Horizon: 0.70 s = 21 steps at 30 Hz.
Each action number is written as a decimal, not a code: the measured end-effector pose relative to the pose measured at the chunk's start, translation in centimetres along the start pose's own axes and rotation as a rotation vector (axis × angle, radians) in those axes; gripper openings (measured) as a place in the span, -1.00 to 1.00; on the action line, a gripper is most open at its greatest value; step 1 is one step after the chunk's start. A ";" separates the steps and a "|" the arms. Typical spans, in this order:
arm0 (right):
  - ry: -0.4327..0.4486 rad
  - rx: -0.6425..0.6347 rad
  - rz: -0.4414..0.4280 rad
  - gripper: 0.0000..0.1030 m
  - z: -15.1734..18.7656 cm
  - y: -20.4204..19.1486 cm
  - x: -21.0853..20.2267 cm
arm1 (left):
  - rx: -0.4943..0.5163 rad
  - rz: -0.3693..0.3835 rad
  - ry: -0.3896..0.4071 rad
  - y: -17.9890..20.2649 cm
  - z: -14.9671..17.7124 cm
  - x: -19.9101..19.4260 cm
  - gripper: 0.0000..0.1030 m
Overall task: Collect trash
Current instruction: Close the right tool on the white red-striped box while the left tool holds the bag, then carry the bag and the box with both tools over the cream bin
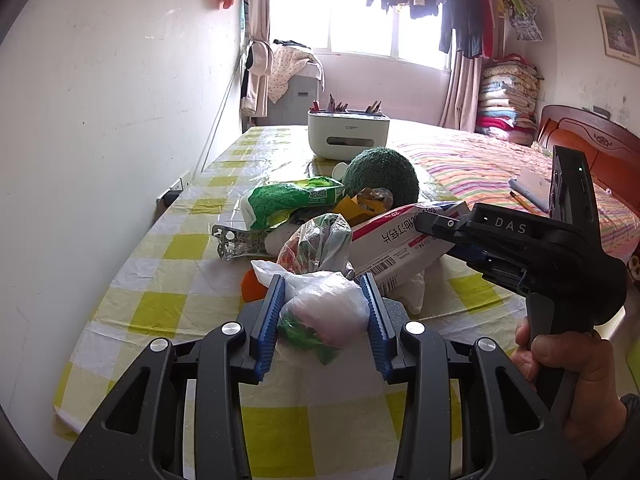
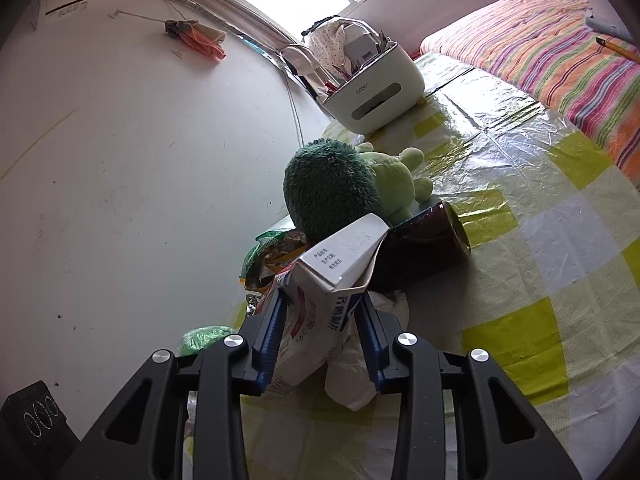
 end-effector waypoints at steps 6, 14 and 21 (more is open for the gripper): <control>0.093 -0.078 0.008 -0.35 -1.0 -1.4 -2.6 | -0.027 0.021 0.033 -0.3 -0.5 -0.7 -0.27; 0.218 -0.243 0.076 -0.35 -1.6 -3.0 -7.6 | -0.015 0.059 0.050 0.9 -0.8 -1.2 -0.27; 0.290 -0.268 0.148 -0.35 -2.0 -2.1 -11.2 | -0.002 0.098 0.054 2.8 -1.0 -1.4 -0.27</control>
Point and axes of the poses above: each gripper's, at about its wrist camera, not at the fingertips, and x roughly the way its jaws point, y to its right, z to its underside, the point moved 10 cm from there along x, roughly the way its jaws point, and after that the axes turned 1 degree about -z, right-handed, at the moved point
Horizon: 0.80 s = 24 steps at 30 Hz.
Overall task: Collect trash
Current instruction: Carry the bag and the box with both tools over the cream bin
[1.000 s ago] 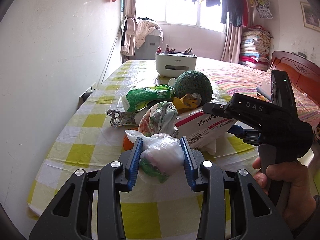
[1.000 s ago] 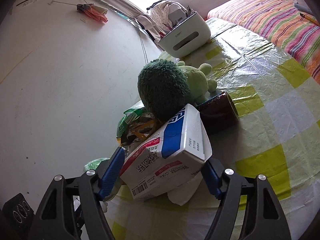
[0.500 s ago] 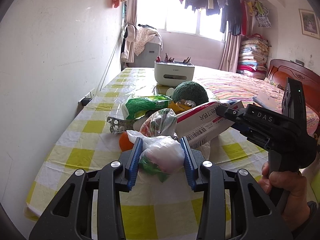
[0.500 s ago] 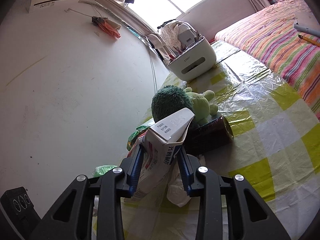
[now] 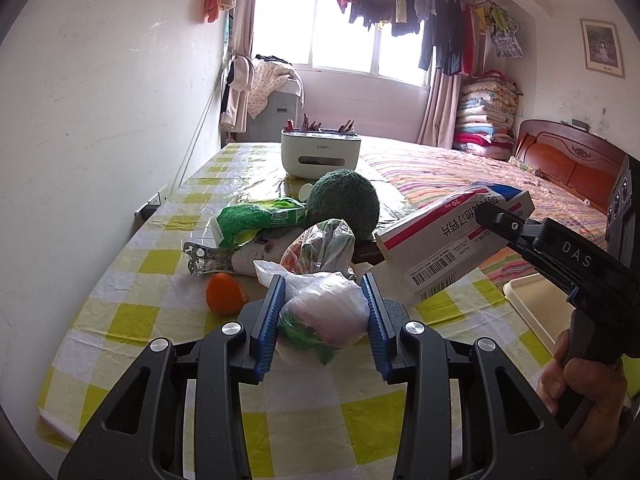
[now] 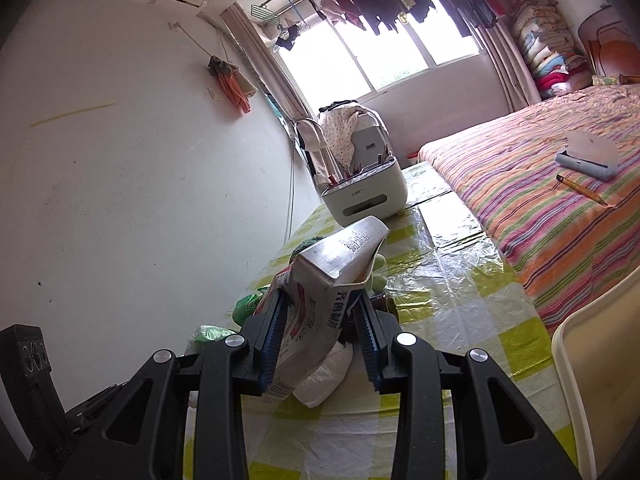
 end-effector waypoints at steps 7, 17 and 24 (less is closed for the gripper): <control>0.067 -0.049 0.090 -0.34 -1.3 1.9 -3.1 | 0.033 0.057 0.003 3.2 -0.2 0.3 -0.27; 0.151 0.030 0.209 -0.34 -3.2 7.3 -8.1 | 0.087 0.161 -0.003 9.0 -0.3 0.6 -0.27; 0.207 0.085 0.277 -0.34 -4.0 10.4 -11.2 | 0.132 0.220 -0.016 13.1 0.2 1.0 -0.27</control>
Point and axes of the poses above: each gripper's, at about its wrist camera, not at the fingertips, and x roughly the way its jaws point, y to its right, z to its underside, the point moved 10 cm from there along x, roughly the way its jaws point, and after that the axes turned 1 degree about -z, right-handed, at the moved point
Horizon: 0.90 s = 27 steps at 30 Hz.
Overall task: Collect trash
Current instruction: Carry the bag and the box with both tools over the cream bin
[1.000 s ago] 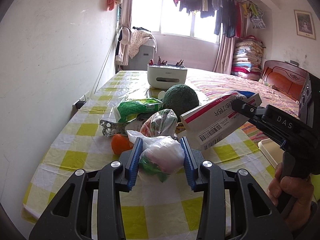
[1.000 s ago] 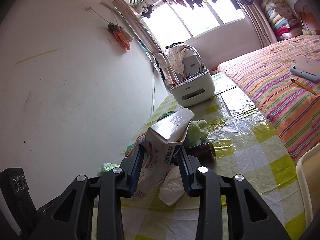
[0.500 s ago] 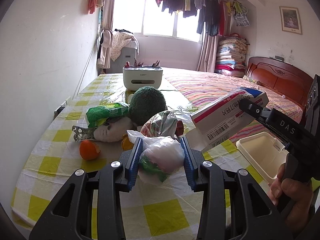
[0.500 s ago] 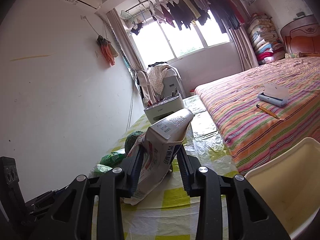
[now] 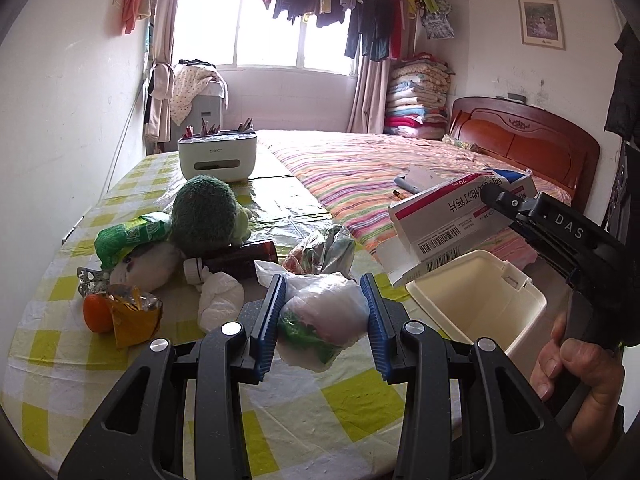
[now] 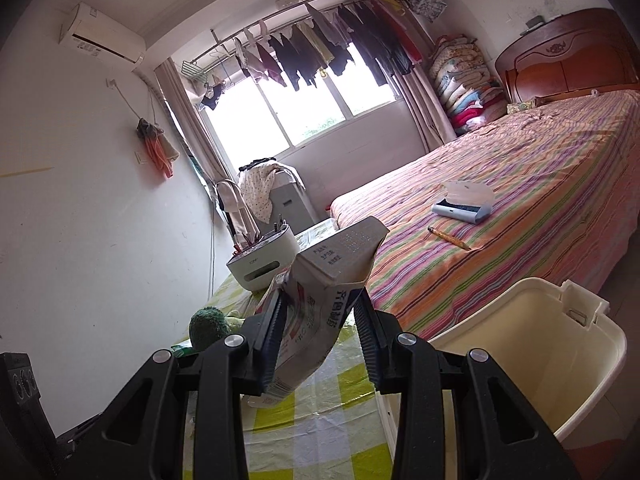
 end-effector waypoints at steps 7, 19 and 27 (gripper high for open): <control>0.095 -0.004 0.110 -0.33 -1.8 3.0 -2.9 | 0.059 0.061 0.032 3.9 -0.9 0.2 -0.27; 0.194 0.058 0.204 -0.33 -3.0 6.2 -5.9 | 0.074 0.142 0.016 6.9 -0.8 0.8 -0.33; 0.237 0.054 0.282 -0.33 -3.2 6.9 -6.9 | 0.073 0.210 0.028 8.9 -2.3 0.9 -0.34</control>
Point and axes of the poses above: each gripper's, at about its wrist camera, not at the fingertips, and x roughly the way its jaws point, y to its right, z to its underside, the point moved 10 cm from there along x, roughly the way its jaws point, and after that the axes turned 1 degree about -z, right-handed, at the moved point
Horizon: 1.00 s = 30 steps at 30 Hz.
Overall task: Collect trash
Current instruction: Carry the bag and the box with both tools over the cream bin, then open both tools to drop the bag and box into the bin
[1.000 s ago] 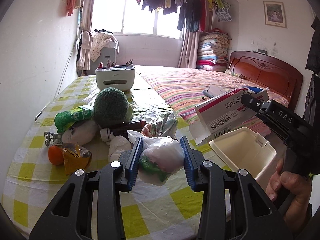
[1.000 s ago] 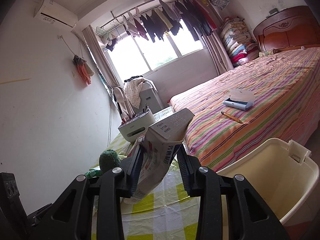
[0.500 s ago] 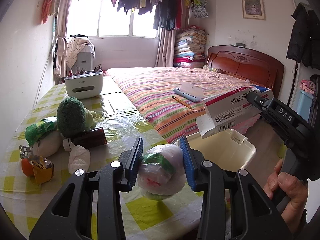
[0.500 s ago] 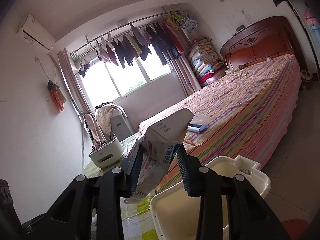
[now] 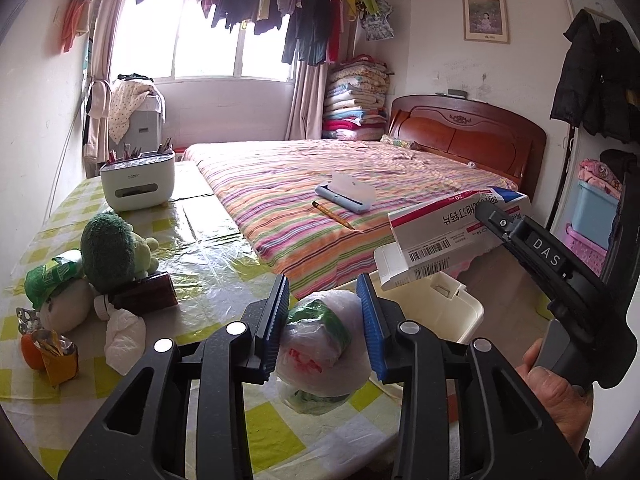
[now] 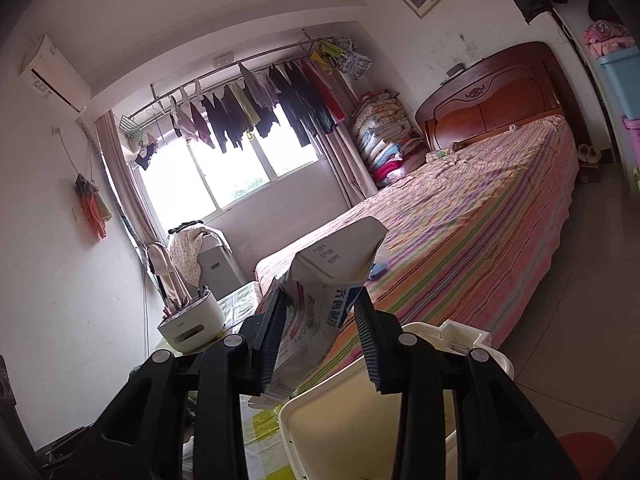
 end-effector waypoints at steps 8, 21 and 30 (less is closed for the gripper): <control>0.043 0.000 0.095 -0.29 -0.4 1.7 -0.9 | -0.040 0.067 0.009 1.9 -2.3 2.1 -0.34; 0.032 0.124 0.141 0.13 -0.3 4.5 -0.9 | -0.060 0.091 -0.005 3.7 -2.5 5.3 -0.34; 0.054 0.152 0.113 0.14 -0.5 4.5 -1.3 | -0.070 0.102 -0.058 4.5 -1.2 7.5 -0.32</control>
Point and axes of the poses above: each gripper's, at about its wrist camera, not at the fingertips, and x roughly the way its jaws point, y to its right, z to its underside, the point moved 10 cm from there along x, roughly the way its jaws point, and after that the axes turned 1 degree about -z, right-handed, at the moved point
